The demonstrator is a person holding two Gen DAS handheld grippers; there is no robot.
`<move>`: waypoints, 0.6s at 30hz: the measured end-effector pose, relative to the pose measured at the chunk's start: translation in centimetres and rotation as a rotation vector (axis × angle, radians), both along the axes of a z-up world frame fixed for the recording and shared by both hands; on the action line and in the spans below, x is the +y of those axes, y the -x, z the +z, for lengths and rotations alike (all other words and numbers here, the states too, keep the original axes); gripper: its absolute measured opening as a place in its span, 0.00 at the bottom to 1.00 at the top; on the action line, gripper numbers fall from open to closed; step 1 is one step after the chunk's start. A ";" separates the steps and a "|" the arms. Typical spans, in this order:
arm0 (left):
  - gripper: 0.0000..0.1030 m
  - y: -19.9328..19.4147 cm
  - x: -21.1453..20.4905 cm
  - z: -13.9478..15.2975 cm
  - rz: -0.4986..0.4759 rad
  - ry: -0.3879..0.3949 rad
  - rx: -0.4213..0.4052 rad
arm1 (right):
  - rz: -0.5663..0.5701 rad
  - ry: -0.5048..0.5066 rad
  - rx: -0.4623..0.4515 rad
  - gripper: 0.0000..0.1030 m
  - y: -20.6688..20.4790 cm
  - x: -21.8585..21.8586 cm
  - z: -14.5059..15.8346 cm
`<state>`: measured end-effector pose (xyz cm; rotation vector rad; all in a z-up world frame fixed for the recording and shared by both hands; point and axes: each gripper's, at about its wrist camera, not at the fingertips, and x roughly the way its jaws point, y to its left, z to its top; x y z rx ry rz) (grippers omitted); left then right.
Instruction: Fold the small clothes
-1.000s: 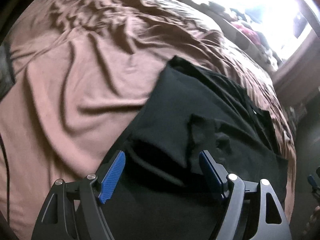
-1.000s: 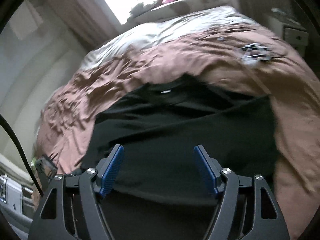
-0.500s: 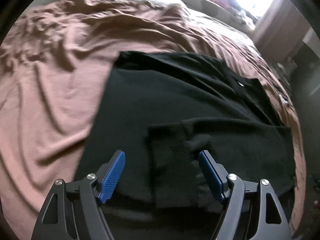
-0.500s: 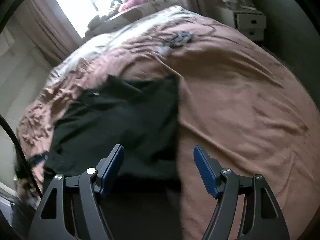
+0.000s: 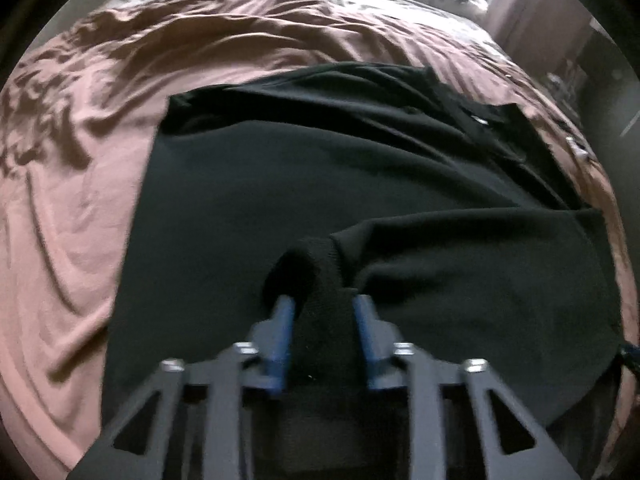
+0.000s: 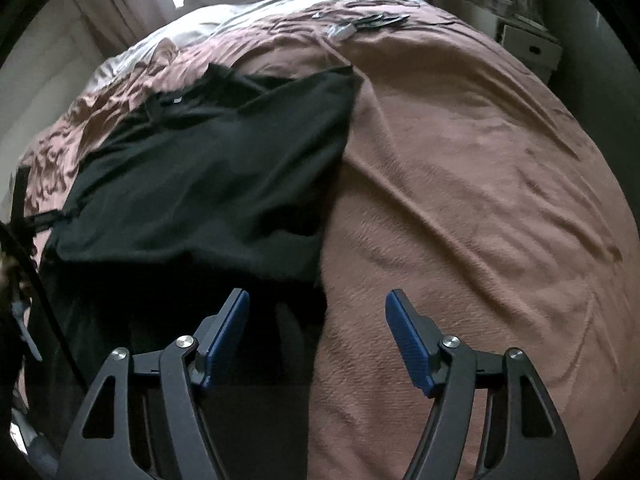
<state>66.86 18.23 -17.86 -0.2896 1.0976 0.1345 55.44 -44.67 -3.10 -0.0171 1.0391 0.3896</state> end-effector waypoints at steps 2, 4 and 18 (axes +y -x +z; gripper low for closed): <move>0.14 -0.1 -0.4 0.7 0.001 -0.019 -0.014 | 0.001 0.022 0.015 0.58 -0.5 0.4 -0.9; 0.14 -0.1 -0.6 2.0 0.003 -0.062 -0.047 | -0.011 0.065 0.023 0.47 -1.0 0.5 -1.9; 0.43 -1.0 1.3 0.6 0.076 -0.135 0.014 | -0.089 0.028 -0.012 0.42 -0.7 -0.5 -3.0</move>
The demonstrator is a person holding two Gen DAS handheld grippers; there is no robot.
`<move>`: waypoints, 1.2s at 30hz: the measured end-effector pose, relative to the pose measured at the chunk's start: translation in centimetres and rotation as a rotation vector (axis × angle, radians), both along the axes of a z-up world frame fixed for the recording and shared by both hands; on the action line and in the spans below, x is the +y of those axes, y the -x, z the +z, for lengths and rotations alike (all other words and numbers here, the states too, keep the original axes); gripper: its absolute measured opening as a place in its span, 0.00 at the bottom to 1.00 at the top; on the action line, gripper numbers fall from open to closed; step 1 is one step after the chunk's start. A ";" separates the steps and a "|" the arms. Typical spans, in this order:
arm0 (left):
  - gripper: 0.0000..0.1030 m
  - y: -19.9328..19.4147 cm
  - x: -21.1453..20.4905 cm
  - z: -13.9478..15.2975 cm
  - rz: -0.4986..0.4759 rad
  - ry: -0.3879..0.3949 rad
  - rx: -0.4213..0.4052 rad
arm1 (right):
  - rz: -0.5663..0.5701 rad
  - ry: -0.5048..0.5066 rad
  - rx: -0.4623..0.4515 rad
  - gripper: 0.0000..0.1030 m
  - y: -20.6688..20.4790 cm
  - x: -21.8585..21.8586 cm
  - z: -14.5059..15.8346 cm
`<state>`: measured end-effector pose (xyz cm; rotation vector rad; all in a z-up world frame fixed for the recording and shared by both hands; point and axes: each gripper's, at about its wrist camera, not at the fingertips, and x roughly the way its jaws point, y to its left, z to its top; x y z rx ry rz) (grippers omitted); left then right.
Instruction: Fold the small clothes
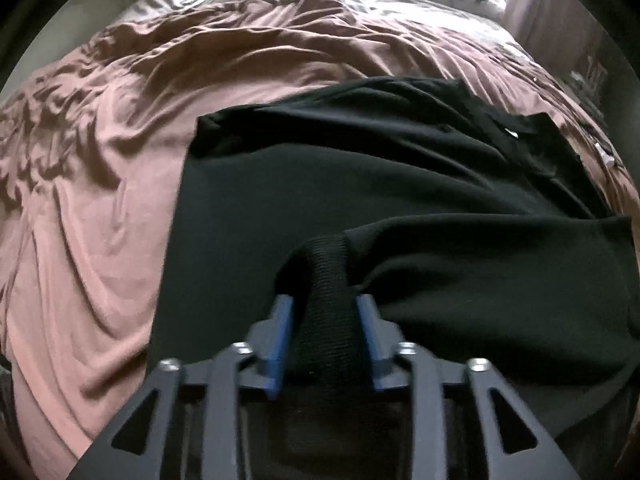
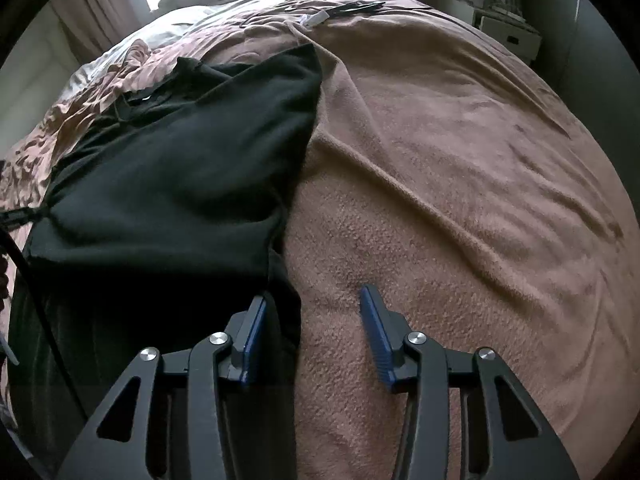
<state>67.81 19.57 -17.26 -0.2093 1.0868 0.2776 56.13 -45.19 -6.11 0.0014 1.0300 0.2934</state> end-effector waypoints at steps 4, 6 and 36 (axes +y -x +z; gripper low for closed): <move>0.53 1.7 1.5 1.3 0.019 0.027 -0.033 | 0.010 -0.025 0.020 0.42 1.2 -0.3 1.0; 0.53 2.7 2.0 2.1 0.042 0.024 -0.044 | 0.013 -0.061 0.006 0.42 1.8 -0.9 1.9; 0.03 6.6 2.1 1.0 0.106 -0.067 0.034 | -0.164 -0.119 0.050 0.11 -1.1 -0.8 0.7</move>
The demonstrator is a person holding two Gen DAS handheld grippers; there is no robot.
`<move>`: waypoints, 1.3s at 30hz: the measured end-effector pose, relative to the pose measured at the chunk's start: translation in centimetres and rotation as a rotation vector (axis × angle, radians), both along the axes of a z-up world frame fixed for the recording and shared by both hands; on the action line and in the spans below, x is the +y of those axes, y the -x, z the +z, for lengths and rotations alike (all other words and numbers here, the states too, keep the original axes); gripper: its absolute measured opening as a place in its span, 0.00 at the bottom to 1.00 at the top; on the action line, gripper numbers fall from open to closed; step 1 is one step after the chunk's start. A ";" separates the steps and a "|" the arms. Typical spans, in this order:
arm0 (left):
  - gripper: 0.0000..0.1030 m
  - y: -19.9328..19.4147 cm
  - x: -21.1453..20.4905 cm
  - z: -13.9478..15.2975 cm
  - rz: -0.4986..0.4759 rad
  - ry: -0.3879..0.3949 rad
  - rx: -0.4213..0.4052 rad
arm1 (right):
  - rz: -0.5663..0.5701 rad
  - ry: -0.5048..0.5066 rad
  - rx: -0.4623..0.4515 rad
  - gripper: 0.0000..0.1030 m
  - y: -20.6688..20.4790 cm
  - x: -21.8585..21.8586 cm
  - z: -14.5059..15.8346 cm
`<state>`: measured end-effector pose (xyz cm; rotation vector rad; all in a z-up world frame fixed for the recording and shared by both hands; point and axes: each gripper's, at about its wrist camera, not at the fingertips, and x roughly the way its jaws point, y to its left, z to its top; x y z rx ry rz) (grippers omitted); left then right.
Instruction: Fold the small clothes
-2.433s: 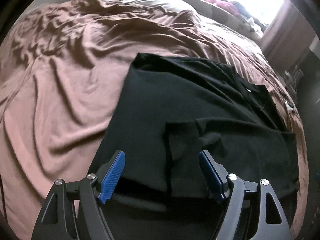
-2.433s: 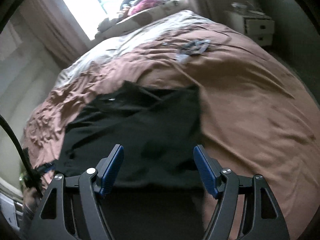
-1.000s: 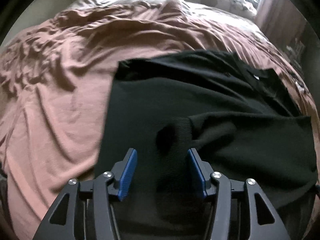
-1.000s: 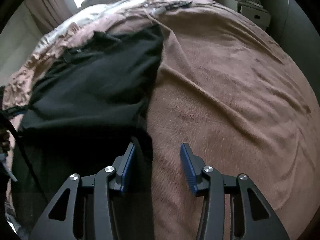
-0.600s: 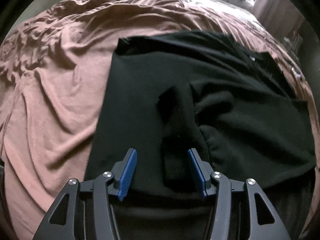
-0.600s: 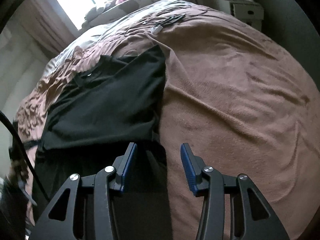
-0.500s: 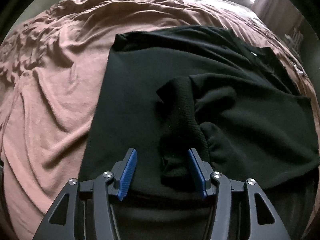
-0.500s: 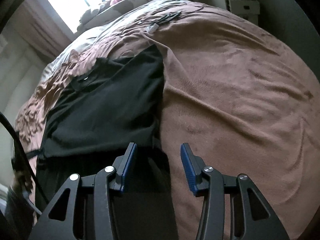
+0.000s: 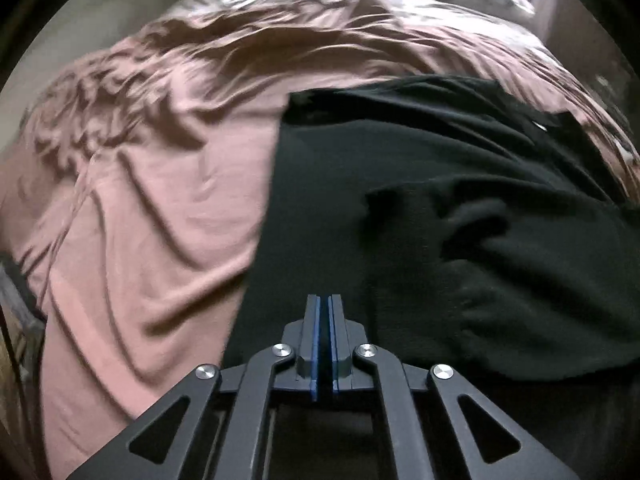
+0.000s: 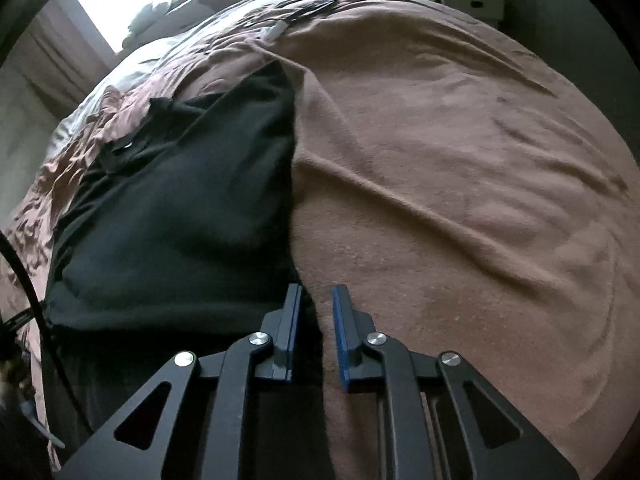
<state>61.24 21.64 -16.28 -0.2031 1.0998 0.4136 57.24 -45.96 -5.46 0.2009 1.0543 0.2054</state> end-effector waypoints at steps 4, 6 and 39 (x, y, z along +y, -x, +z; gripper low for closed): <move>0.04 1.7 1.0 0.6 -0.016 0.049 0.005 | -0.016 -0.042 0.013 0.12 1.3 -0.6 0.9; 0.07 2.6 1.3 1.4 -0.017 0.053 -0.010 | -0.017 -0.081 0.010 0.12 2.1 -1.3 1.8; 0.95 28.5 0.2 15.9 -0.024 0.091 -0.418 | 0.077 -0.045 -0.253 0.91 26.7 -4.4 16.2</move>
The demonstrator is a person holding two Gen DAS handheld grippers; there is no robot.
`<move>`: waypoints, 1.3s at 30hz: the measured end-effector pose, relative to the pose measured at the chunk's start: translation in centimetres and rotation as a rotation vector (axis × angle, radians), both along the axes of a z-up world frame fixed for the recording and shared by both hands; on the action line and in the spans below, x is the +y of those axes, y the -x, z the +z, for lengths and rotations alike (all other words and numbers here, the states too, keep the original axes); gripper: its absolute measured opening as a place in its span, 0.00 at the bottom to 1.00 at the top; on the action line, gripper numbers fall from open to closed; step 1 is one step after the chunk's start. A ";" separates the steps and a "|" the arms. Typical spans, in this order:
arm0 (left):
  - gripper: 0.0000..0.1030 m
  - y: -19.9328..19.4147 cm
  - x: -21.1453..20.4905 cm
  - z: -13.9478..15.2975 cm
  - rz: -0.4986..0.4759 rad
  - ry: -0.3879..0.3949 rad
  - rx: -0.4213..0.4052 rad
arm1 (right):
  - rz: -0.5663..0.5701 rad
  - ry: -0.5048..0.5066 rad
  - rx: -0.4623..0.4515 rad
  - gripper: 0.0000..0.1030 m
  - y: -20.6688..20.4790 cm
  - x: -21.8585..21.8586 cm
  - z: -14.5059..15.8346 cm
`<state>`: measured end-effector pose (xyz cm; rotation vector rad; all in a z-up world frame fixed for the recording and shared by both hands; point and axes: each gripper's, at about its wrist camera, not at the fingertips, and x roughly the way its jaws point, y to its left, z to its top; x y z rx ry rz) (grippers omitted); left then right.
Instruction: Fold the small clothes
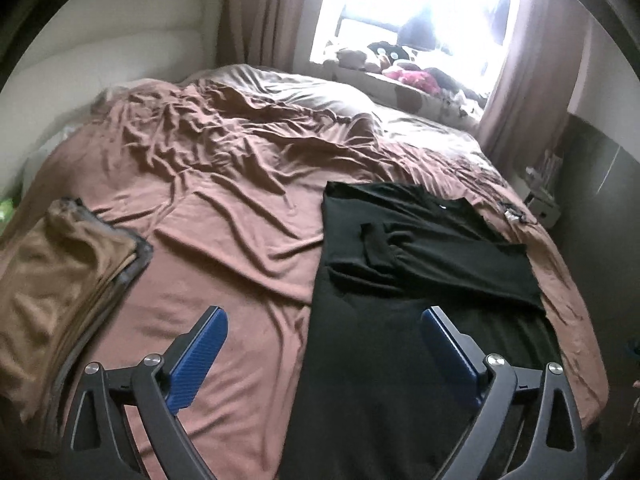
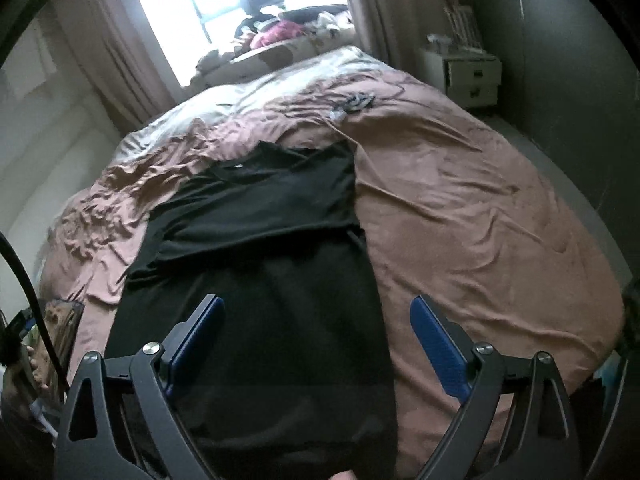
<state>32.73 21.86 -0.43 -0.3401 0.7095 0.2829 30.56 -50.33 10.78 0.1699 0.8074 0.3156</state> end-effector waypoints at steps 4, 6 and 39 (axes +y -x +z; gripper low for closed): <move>0.95 3.5 -0.4 0.6 0.016 0.022 -0.018 | 0.051 -0.043 -0.048 0.91 3.9 -0.8 0.6; 0.95 4.9 -0.7 0.8 0.008 0.036 -0.031 | 0.049 -0.058 -0.062 0.91 5.6 -1.7 0.7; 1.00 18.2 -4.7 -8.5 -0.050 0.092 0.039 | 0.119 -0.149 0.035 0.91 17.8 -7.4 -9.7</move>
